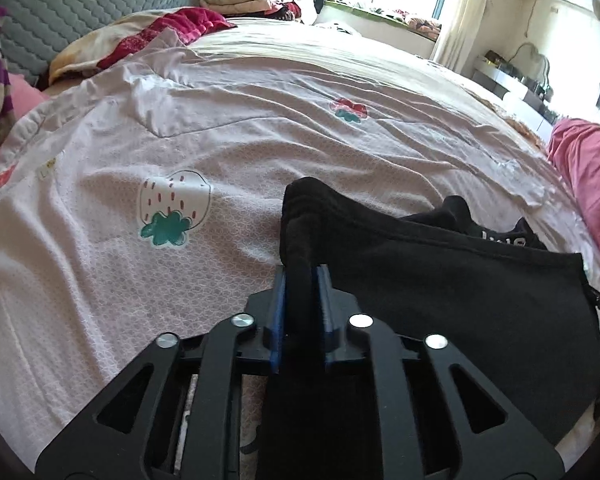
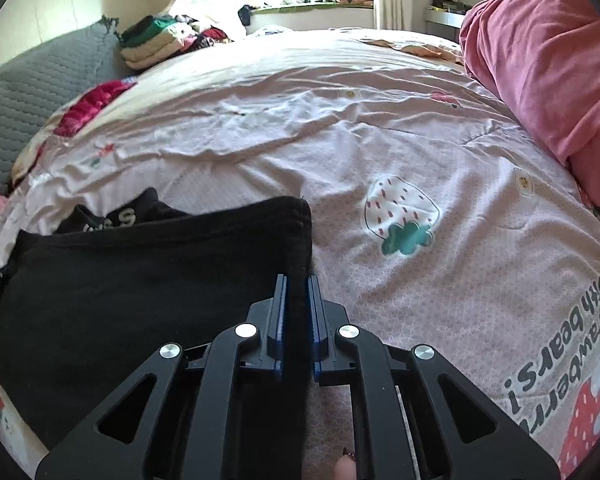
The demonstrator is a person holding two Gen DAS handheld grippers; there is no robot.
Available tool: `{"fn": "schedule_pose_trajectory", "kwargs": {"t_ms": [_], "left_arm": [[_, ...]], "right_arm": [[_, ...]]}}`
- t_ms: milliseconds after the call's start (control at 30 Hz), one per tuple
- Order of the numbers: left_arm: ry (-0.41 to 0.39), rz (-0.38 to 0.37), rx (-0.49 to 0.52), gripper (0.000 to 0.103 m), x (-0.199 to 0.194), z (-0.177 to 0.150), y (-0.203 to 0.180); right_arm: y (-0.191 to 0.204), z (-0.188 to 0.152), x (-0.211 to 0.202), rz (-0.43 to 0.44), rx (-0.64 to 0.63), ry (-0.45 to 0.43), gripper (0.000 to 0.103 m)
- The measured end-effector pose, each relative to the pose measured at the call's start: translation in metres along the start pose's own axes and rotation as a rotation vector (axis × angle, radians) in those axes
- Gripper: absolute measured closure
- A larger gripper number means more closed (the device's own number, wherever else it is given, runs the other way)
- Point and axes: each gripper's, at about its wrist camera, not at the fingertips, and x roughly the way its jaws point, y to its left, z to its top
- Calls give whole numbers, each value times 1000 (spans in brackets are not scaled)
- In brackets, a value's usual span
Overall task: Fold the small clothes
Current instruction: 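Pull both open grippers back from the folded black sweatshirt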
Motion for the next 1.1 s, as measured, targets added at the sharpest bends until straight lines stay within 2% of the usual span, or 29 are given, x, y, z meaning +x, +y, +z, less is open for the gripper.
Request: {"fn": "schedule_pose_trajectory", "kwargs": {"t_ms": [33,67,133,200,267,333,400,467,600,667,833,900,1100], "left_arm": [[-1,12,2,86,-2,-1,0],[-1,15,1,84,-5,-1,0],[-6,17,0,76,-12,-1,-1],[-21,22,5,75,-24,-1,-4],[-48,8,15,70,-39,-1,-11],[-56,-2,29,61,-50,-2,-20],[-57,-28,51,61,-61,-7,-31],[-49,-37,79,58,-68,-12,-41],[-30,-61,120,49,-75,-20,-58],[-19,-66,142,49,-77,-25,-65],[50,-57,192,45,-69,-45,-75],[98,-26,208,45,-62,-55,-75],[108,-33,200,41,-64,-71,-64]], "right_arm": [[0,-2,-1,-15,0,3,82],[0,-3,-3,-25,6,-1,79],[-1,-5,-14,-20,26,-31,77],[3,-5,-28,-8,18,-63,74],[14,-7,-45,13,-25,-102,65],[27,-11,-57,37,-73,-122,63],[37,-17,-65,61,-107,-126,62],[49,-22,-67,96,-145,-105,59],[71,-34,-69,108,-231,-85,59],[81,-40,-71,120,-253,-78,58],[94,-57,-75,160,-249,-55,56],[95,-63,-73,147,-247,-30,47],[88,-76,-65,113,-190,48,38]]}}
